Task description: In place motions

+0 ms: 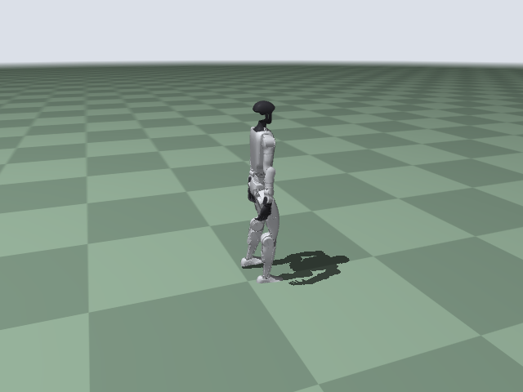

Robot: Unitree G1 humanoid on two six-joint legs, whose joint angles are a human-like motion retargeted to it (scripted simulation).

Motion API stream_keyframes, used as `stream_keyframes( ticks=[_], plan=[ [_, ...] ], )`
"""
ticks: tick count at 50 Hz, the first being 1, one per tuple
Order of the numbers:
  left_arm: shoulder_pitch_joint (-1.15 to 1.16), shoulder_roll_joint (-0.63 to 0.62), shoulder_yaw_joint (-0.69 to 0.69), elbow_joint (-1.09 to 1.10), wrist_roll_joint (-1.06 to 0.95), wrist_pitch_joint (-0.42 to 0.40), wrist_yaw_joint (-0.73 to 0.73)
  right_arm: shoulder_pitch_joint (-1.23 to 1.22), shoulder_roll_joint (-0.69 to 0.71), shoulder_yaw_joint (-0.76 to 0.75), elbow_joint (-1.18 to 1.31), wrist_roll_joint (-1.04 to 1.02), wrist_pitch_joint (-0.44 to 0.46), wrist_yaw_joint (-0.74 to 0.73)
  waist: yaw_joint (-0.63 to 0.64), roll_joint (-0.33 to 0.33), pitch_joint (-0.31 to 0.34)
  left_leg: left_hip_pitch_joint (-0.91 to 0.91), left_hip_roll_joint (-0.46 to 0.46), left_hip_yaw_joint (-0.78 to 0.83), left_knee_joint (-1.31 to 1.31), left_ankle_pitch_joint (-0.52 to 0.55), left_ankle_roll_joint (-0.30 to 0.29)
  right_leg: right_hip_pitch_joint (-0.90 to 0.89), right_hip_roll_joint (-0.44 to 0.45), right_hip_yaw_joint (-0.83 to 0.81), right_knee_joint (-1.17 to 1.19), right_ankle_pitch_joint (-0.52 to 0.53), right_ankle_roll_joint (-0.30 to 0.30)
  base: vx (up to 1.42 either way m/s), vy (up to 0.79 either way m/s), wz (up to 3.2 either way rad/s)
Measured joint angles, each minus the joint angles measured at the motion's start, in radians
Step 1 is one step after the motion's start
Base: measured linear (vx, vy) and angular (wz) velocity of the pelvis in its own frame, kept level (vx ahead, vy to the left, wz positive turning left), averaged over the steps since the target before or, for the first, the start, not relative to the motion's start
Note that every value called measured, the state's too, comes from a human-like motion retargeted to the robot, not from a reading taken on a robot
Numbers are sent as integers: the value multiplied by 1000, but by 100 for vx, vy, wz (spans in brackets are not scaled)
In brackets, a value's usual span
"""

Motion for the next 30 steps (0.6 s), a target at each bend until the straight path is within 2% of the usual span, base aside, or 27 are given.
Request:
stream_keyframes(
  ticks=[2,5,8,11,13,15,18,20,22,27,30],
  plan=[
    [3,1,-5,1,3,-4,3,-5,-3,-3,-6,1,-3,2,42,-4,23,18,-34,-92,-48,30,19,-12,22,100,2,33,1,2,14,-238],
    [5,3,-16,6,0,-10,5,-25,-5,2,-18,-33,-4,4,18,11,44,57,18,84,-97,2,20,-29,50,175,8,42,-25,-6,13,-139],
    [-10,18,-48,40,-3,-13,4,-51,-4,21,-23,-71,4,-35,-70,58,82,107,51,146,-152,4,19,-43,71,128,50,19,-66,-17,9,-87],
    [-20,48,-105,66,34,-2,7,-55,-9,53,-7,-68,0,-75,-108,99,107,140,91,232,-179,-1,14,-50,13,-93,92,-22,-139,-16,8,-164],
    [-22,70,-145,67,87,8,9,-49,-15,64,13,-60,7,-84,-97,116,104,162,106,304,-203,-10,15,-59,-41,-267,124,-58,-201,-12,5,-225],
    [-25,88,-184,67,147,11,19,-41,-21,50,40,-53,19,-89,-69,130,88,187,111,402,-234,-26,22,-71,-100,-435,166,-102,-231,-2,2,-236],
    [-4,98,-215,65,189,8,38,-20,-27,24,66,-41,32,-92,-47,156,58,206,130,484,-250,-61,16,-54,-166,-673,207,-158,-243,-4,-12,-237],
    [13,96,-212,67,194,12,41,-13,-30,14,73,-31,39,-92,-43,176,43,211,148,533,-249,-86,9,-30,-180,-814,215,-192,-255,-9,-12,-262],
    [31,88,-189,67,194,34,19,-26,-34,9,86,-19,45,-90,-44,192,19,217,166,647,-246,-112,-7,-22,-185,-926,227,-228,-253,-15,-17,-284],
    [90,60,-130,67,217,104,-83,-73,-40,17,117,11,56,-82,-47,217,-62,244,193,981,-244,-149,-81,1,-149,-1192,193,-287,-248,2,-21,-325],
    [107,43,-129,67,216,95,-82,-104,-38,22,107,22,60,-69,-8,223,-84,272,176,1128,-252,-147,-126,-10,-119,-1235,177,-297,-249,10,-23,-375]
  ],
)
